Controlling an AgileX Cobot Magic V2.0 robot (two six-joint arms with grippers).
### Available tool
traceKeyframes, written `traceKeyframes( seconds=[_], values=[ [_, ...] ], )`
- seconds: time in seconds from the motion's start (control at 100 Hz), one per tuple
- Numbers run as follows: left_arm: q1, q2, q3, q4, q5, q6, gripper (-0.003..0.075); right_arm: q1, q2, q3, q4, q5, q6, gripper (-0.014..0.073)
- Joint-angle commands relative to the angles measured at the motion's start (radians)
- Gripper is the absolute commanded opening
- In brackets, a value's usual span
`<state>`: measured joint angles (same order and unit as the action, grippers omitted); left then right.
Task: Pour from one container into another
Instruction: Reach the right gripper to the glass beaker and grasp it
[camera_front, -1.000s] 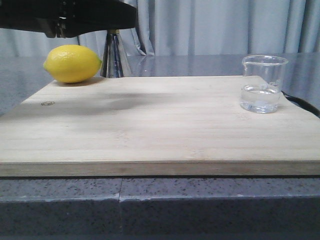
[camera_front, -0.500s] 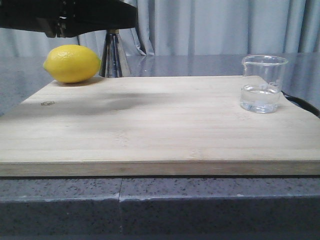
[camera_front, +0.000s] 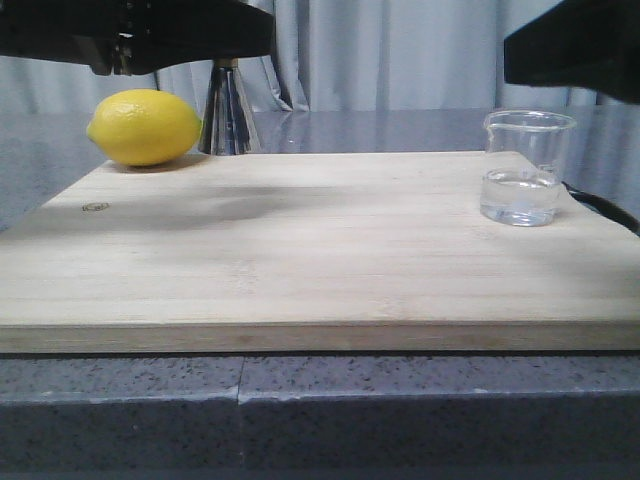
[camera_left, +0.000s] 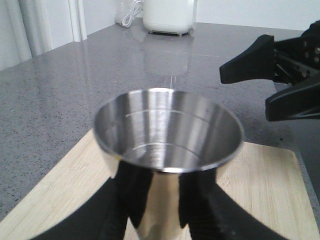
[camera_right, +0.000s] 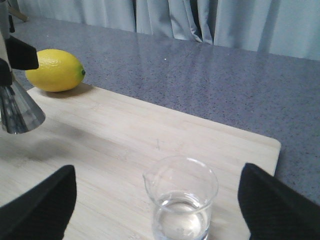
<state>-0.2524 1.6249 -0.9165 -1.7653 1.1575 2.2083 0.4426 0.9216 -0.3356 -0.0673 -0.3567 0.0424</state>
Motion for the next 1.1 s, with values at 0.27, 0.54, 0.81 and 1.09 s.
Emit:
traceKeyframes(
  seconds=[0.27,0.54,0.81,1.09],
  values=[
    [-0.01,-0.044,-0.031,-0.083,0.099,-0.008,0.0228,0.001,0.188,0.02,0.007,-0.281,-0.002,0.0596],
    [-0.01,-0.044,-0.031,-0.083,0.099,-0.008,0.0228,0.001,0.329,0.02,0.029,-0.447,-0.002,0.0596],
    [-0.01,-0.044,-0.031,-0.083,0.099,-0.008,0.0228,0.001,0.406,0.02,0.031,-0.528,-0.002,0.0592],
    [-0.01,-0.044,-0.031,-0.083,0.099,-0.008,0.0228,0.001,0.424,0.02,0.034,-0.528,-0.002,0.0416]
  ],
)
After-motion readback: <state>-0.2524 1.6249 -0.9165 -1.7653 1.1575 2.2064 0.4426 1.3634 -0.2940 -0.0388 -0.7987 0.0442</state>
